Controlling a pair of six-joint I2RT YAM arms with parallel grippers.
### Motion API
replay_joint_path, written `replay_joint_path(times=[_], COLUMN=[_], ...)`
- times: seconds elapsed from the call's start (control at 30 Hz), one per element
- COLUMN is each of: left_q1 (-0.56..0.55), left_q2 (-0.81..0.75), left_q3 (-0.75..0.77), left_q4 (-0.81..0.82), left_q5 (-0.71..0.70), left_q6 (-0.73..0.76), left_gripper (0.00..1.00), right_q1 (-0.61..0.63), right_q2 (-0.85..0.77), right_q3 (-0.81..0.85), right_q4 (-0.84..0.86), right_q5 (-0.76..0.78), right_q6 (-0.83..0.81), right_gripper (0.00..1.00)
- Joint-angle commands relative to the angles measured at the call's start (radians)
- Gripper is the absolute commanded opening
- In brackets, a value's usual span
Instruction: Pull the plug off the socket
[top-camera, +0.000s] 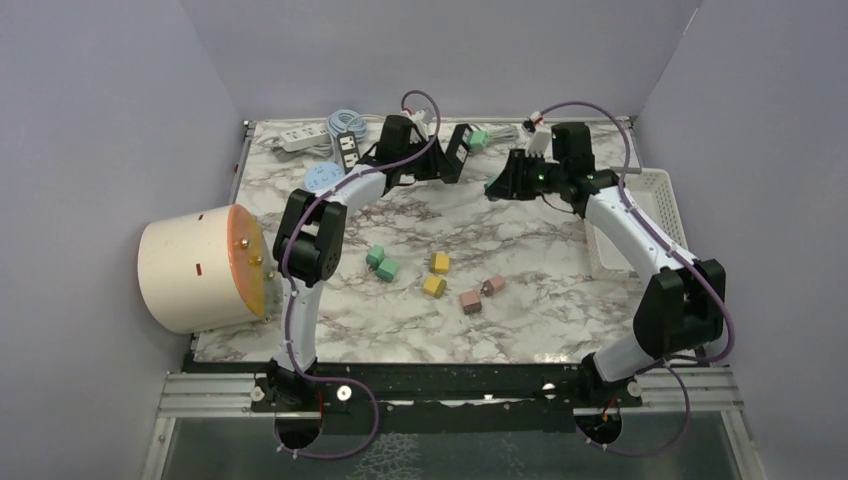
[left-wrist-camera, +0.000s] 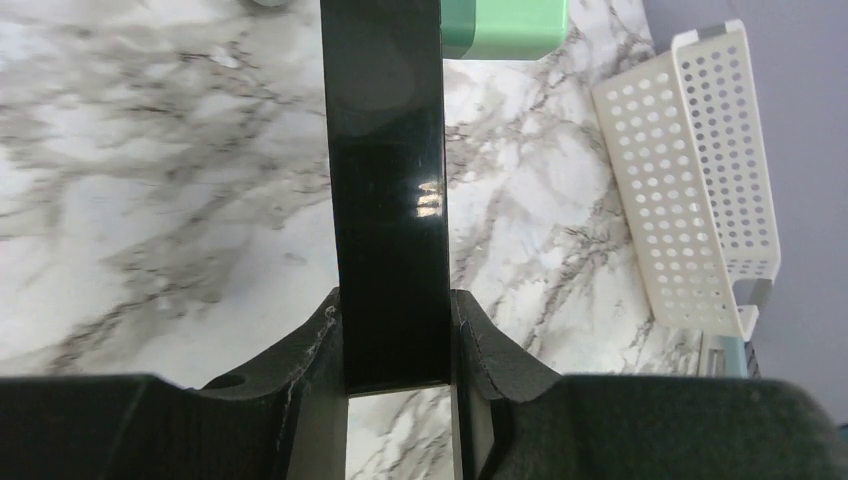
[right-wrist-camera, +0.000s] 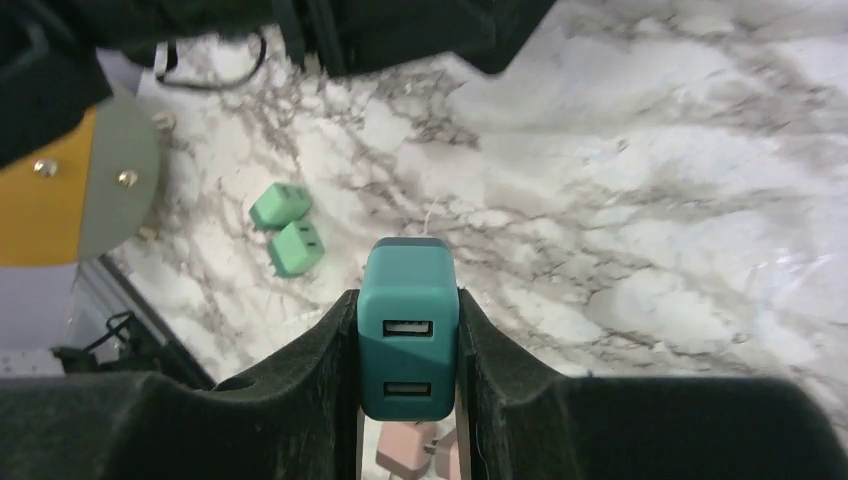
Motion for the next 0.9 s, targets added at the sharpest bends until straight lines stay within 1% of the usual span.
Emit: replay_joint_path(times=[0.0, 0.1, 0.23, 0.37, 0.4, 0.5, 0.53, 0.63, 0.87], left_q1=[0.047, 0.063, 0.075, 0.080, 0.079, 0.080, 0.080, 0.079, 0.079], left_q2=[-0.058, -0.085, -0.108, -0.125, -0.129, -0.136, -0.138, -0.140, -0.146], left_q3=[0.055, 0.037, 0.018, 0.002, -0.004, -0.017, -0.020, -0.027, -0.033], left_q4=[0.001, -0.023, -0.044, -0.051, -0.052, -0.052, -0.052, -0.049, -0.057], left_q5=[0.075, 0.093, 0.106, 0.119, 0.120, 0.126, 0.129, 0.139, 0.150], left_q6=[0.114, 0.164, 0.186, 0.195, 0.195, 0.196, 0.196, 0.191, 0.191], left_gripper=[0.00, 0.00, 0.00, 0.00, 0.00, 0.00, 0.00, 0.00, 0.00], right_q1=[-0.013, -0.037, -0.106, -0.176, -0.186, -0.190, -0.190, -0.190, -0.190], right_q2=[-0.085, -0.124, -0.145, -0.139, -0.137, -0.121, -0.116, -0.094, -0.039], right_q3=[-0.182, -0.333, -0.500, -0.571, -0.578, -0.571, -0.567, -0.574, -0.597], right_q4=[0.127, 0.236, 0.383, 0.406, 0.402, 0.352, 0.337, 0.312, 0.311], right_q5=[-0.161, -0.204, -0.258, -0.217, -0.205, -0.149, -0.124, -0.060, -0.006], right_q6=[0.035, 0.115, 0.229, 0.263, 0.259, 0.219, 0.208, 0.188, 0.193], right_gripper=[0.01, 0.01, 0.01, 0.03, 0.07, 0.25, 0.29, 0.34, 0.42])
